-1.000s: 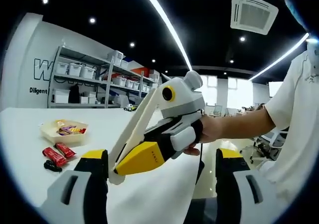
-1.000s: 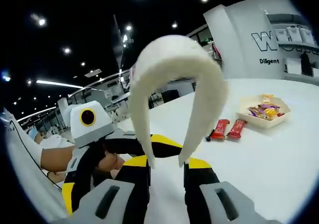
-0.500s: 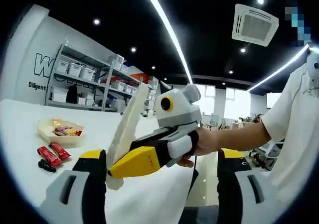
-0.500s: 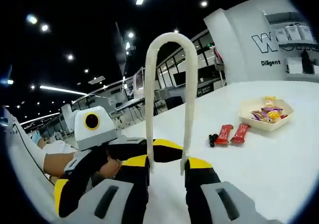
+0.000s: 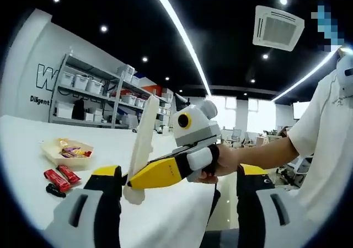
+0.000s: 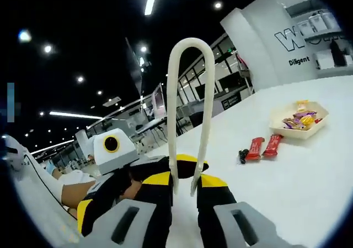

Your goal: Place the target food into the container with the food tongs after gripping and lifting it, then release it inside without dropping or visibly crushing the food.

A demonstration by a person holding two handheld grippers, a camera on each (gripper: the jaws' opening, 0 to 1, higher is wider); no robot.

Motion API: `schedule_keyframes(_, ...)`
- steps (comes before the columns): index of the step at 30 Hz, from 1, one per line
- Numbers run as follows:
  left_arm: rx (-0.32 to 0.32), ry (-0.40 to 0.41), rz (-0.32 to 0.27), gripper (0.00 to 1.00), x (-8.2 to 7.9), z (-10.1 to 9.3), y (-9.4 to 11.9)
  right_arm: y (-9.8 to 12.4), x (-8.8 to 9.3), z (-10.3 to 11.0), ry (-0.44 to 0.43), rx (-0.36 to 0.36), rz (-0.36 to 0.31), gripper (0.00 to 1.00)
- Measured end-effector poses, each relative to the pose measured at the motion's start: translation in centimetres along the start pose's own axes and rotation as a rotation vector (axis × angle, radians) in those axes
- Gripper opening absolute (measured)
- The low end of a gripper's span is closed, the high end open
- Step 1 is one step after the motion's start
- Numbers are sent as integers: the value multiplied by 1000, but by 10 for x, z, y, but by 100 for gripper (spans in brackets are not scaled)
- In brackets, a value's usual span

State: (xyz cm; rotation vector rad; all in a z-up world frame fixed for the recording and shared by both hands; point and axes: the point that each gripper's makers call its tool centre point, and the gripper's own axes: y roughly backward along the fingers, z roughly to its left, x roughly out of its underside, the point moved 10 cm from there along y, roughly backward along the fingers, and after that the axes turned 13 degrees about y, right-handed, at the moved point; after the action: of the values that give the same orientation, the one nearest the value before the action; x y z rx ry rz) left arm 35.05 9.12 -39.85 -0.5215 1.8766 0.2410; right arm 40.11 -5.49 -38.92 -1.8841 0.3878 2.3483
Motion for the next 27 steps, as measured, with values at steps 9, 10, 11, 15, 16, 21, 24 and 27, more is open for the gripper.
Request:
schedule_keyframes(9, 34, -6, 22, 84, 3, -13, -5, 0, 0, -1, 3, 19, -14, 12)
schedule_keyframes(10, 37, -12, 30, 83, 3, -12, -5, 1, 1, 0, -2, 19, -16, 13)
schedule_keyframes(11, 37, -11, 31, 82, 2, -12, -4, 1, 1, 0, -14, 18, -19, 14)
schedule_keyframes(15, 53, -6, 31, 83, -2, -16, -5, -1, 5, 5, -16, 3, -24, 18)
schedule_keyframes(16, 52, -13, 32, 83, -2, -16, -6, -1, 5, 5, -18, 3, -23, 18)
schedule_keyframes(21, 65, 2, 10, 85, -6, -17, -6, -5, 3, 8, -37, -8, -28, 20)
schedule_keyframes(24, 63, -20, -6, 84, -6, -17, -4, -6, 2, 7, -41, -13, -34, 20)
schedule_keyframes(27, 67, 6, -13, 85, -6, -17, -3, -8, 2, 7, -50, -19, -26, 20)
